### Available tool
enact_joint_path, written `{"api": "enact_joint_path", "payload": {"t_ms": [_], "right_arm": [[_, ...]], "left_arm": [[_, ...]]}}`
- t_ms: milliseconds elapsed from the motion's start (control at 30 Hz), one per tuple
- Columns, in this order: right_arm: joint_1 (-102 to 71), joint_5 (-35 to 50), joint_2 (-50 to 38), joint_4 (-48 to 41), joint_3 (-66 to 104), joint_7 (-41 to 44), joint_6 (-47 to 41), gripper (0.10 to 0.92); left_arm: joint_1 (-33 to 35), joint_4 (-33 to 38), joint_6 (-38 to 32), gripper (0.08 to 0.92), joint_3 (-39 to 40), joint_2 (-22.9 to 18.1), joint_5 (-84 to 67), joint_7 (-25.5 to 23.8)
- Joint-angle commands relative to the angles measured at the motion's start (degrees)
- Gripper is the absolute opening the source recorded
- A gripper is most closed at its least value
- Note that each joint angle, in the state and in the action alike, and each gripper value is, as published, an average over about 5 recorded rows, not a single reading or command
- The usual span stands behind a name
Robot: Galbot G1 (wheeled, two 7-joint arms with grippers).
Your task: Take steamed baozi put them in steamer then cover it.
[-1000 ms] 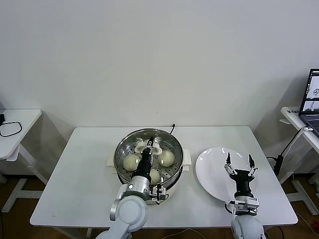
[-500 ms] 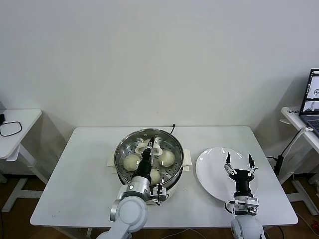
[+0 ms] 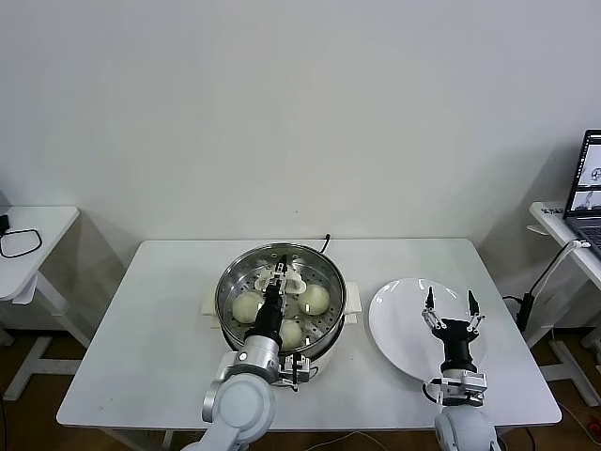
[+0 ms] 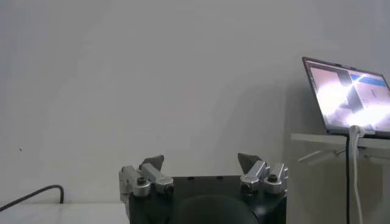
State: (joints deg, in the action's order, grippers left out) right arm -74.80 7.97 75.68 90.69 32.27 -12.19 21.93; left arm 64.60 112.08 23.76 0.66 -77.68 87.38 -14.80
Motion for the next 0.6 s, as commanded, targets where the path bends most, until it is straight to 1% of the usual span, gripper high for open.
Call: {"api": "enact_joint_path", "payload": {"t_ms": [33,167,433,533,600], "right_arm": [[-0.01,-0.11,0.06,0.09,-0.02,-0.01,0.03,0.823],[0.0,-0.24,0.16,0.17,-0.04,-0.02,0.04,0.823],[0.26,-0.43,0.49,0.03,-0.25,0.01,0.14,0.823],[0.38,-0.56,0.51,-0.15,-0.22,0.1,0.3,0.823],[0.41,-1.21,0.42,-0.4,-0.12,0.36,0.66,0.823]], "left_arm": [[2.08,4.66,-0.04,0.517,-0.15,0.81,-1.57,-0.2],[3.9,7.65,-0.09,0.613,-0.49,1.88,-2.8,-0.13],[9.01,13.96,-0.25,0.794,-2.98,5.51,-7.55,-0.03],[10.84,16.14,-0.34,0.819,-5.11,7.24,-11.29,-0.04],[11.83,17.61,-0.64,0.822,-7.47,8.52,-15.12,0.18]]}}
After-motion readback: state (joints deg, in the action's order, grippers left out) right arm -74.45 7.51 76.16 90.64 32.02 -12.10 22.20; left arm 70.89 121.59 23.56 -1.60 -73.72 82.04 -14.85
